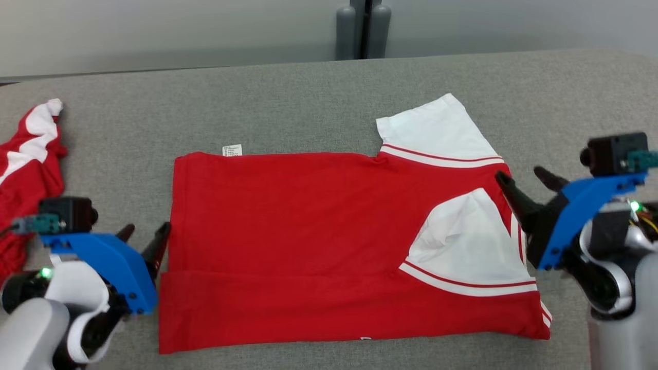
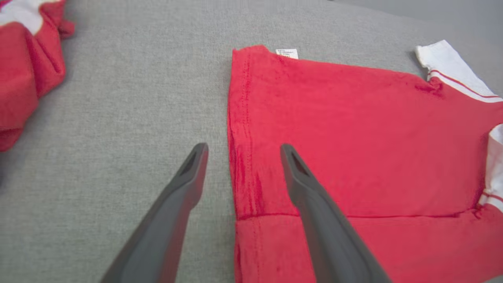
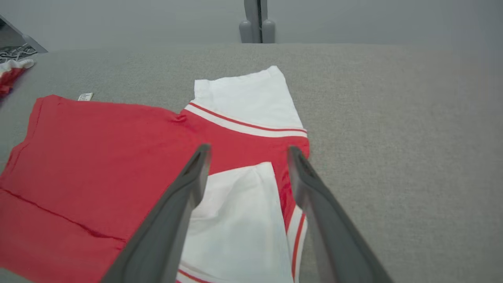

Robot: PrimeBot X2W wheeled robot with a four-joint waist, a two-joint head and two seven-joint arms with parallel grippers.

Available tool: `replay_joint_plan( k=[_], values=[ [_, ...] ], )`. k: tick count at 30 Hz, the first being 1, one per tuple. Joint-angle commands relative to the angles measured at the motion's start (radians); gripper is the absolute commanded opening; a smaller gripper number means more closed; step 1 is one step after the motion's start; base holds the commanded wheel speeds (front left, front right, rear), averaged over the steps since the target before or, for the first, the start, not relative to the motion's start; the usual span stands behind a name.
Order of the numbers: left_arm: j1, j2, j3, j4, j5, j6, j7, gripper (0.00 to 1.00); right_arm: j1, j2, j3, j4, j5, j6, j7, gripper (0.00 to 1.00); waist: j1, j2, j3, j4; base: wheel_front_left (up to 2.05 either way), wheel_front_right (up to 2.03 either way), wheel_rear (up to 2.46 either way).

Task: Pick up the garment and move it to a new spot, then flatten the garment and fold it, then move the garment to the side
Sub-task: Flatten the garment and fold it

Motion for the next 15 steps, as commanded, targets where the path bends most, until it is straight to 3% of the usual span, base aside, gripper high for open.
replay_joint_plan(
  k=[1, 8, 15],
  values=[
    [-0.088, 0.023, 0.007, 0.028, -0.001, -0.015, 0.045, 1.0, -0.108, -0.022, 0.056, 0.025, 0.013, 0.0, 0.026, 1.0, 0.0, 0.0, 0.032, -0.011, 0.0, 0.0, 0.0],
    [-0.322, 0.059, 0.032, 0.11, -0.038, -0.03, 0.199, 1.0, -0.402, -0.046, 0.183, 0.186, 0.059, 0.0, 0.043, 1.0, 0.0, 0.0, 0.124, -0.053, 0.0, 0.0, 0.0],
    [-0.434, 0.082, 0.007, 0.156, -0.049, -0.05, 0.321, 1.0, -0.57, -0.046, 0.222, 0.331, 0.098, 0.0, -0.001, 1.0, 0.0, 0.0, 0.175, -0.077, 0.0, 0.0, 0.0]
  ],
)
